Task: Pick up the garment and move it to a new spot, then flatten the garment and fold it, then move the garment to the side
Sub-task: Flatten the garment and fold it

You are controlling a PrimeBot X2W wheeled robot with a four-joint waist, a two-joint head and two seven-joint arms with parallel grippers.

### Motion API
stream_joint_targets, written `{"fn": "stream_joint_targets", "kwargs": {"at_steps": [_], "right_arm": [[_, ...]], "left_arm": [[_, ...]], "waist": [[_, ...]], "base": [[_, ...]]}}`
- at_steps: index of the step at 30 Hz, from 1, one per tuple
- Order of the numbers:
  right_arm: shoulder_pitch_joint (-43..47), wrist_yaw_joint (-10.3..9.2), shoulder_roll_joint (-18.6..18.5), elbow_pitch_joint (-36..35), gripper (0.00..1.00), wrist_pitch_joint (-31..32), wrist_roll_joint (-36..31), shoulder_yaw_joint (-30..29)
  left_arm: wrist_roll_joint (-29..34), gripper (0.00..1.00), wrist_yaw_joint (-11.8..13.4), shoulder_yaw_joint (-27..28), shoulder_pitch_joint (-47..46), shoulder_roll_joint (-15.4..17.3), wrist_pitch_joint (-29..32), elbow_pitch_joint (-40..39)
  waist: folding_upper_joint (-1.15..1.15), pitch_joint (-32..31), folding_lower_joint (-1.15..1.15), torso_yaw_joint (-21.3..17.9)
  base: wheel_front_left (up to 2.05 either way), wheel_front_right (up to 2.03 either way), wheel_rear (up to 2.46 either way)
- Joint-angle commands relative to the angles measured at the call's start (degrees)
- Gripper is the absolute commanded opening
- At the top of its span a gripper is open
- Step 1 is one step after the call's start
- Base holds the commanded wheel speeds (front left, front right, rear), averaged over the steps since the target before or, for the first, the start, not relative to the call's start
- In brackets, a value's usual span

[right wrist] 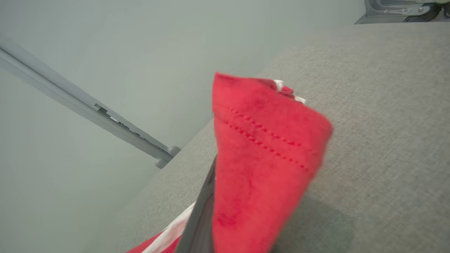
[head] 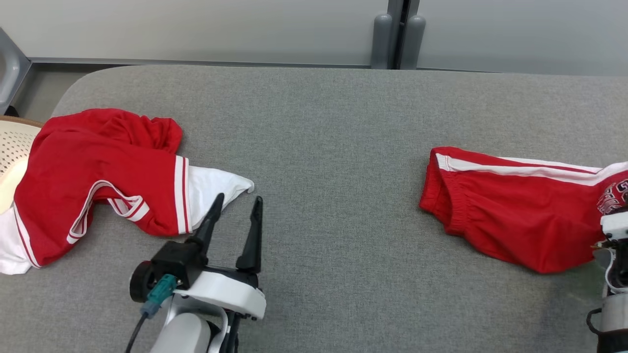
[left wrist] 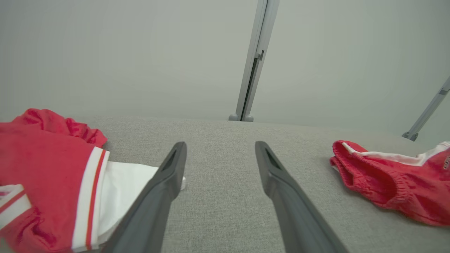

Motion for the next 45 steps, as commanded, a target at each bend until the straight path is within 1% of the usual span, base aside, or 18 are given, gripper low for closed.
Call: {"fn": "stream_joint_targets", "kwargs": {"at_steps": [1,4,5,8,11,17,20,22,23,24,25,33,37,41,45], "right_arm": [[0.8,0.02,0.3,-1.2,0.0,-1.1,2.1,2.9],[1.7,0.02,0.6,-3.4,0.0,-1.4,6.0,8.4],[1.7,0.02,0.6,-3.4,0.0,-1.4,6.0,8.4],[3.7,0.02,0.9,-6.7,0.0,-0.3,11.1,15.9],[5.9,0.02,0.5,-10.0,0.0,0.1,15.4,22.2],[10.4,0.02,-2.1,-14.3,0.0,0.5,21.5,32.1],[12.1,0.02,-3.6,-15.8,0.0,0.5,24.0,36.4],[13.0,0.02,-5.0,-15.9,0.0,0.2,24.6,38.9],[13.3,0.02,-5.7,-15.7,0.05,-0.1,24.3,40.2],[13.4,0.02,-6.2,-15.7,0.66,-0.4,24.0,41.6],[13.6,0.02,-6.5,-15.4,1.0,-0.5,24.3,42.9],[13.6,0.02,-9.7,-15.4,1.0,-0.9,25.5,52.5],[12.6,0.02,-10.2,-12.0,1.0,1.9,26.8,56.6],[11.4,0.02,-10.0,-10.3,1.0,1.4,27.4,57.9],[10.0,0.02,-10.6,-10.6,1.0,-0.7,27.9,58.1]], "left_arm": [[0.0,1.0,0.6,1.9,-0.9,0.3,0.0,-0.7],[0.5,1.0,0.6,3.9,-0.9,0.3,0.0,-0.8],[0.5,1.0,0.6,3.9,-0.9,0.3,0.0,-0.8],[1.2,1.0,0.3,5.9,-0.5,0.3,0.0,-0.8],[0.6,1.0,0.5,7.4,0.3,0.3,0.0,-1.1],[0.0,1.0,0.0,6.9,1.5,0.3,0.0,-1.1],[-0.3,1.0,0.1,6.6,1.5,0.3,0.0,-0.9],[-0.4,1.0,0.3,6.6,1.8,0.3,0.0,-0.9],[-0.5,1.0,0.3,6.6,1.9,0.3,0.0,-0.8],[-0.5,1.0,0.3,6.5,2.1,0.3,0.0,-0.7],[-0.5,1.0,0.3,6.5,2.1,0.3,0.0,-0.5],[-0.9,1.0,0.0,6.3,1.9,0.3,0.0,-0.4],[-1.0,1.0,0.0,5.9,1.7,0.3,0.0,-0.3],[-1.1,1.0,0.0,5.5,1.4,0.3,0.0,-0.5],[-0.7,1.0,0.0,5.7,1.3,0.3,0.0,-0.7]], "waist": [[0.0,-0.4,0.0,0.4],[0.0,-0.9,0.0,0.8],[0.0,-0.9,0.0,0.8],[0.0,-1.4,0.0,1.0],[0.0,-1.9,0.0,1.3],[0.0,-2.5,0.0,2.7],[0.0,-2.5,0.0,3.5],[0.0,-2.5,0.0,3.8],[0.0,-2.5,0.0,4.0],[0.0,-2.5,0.0,4.2],[0.0,-2.5,0.0,4.3],[0.0,-1.8,0.0,4.7],[0.0,-1.7,0.0,4.4],[0.0,-1.6,0.0,4.0],[0.0,-1.6,0.0,2.9]], "base": [[0.0,0.0,0.0],[0.0,0.0,0.0],[0.0,0.0,0.0],[0.0,0.0,0.0],[0.0,0.0,0.0],[0.0,0.0,0.0],[0.0,0.0,0.0],[0.0,0.0,0.0],[0.0,0.0,0.0],[0.0,0.0,0.0],[0.0,0.0,0.0],[0.0,0.0,0.0],[0.0,0.0,0.0],[0.0,0.0,0.0],[0.0,0.0,0.0]]}}
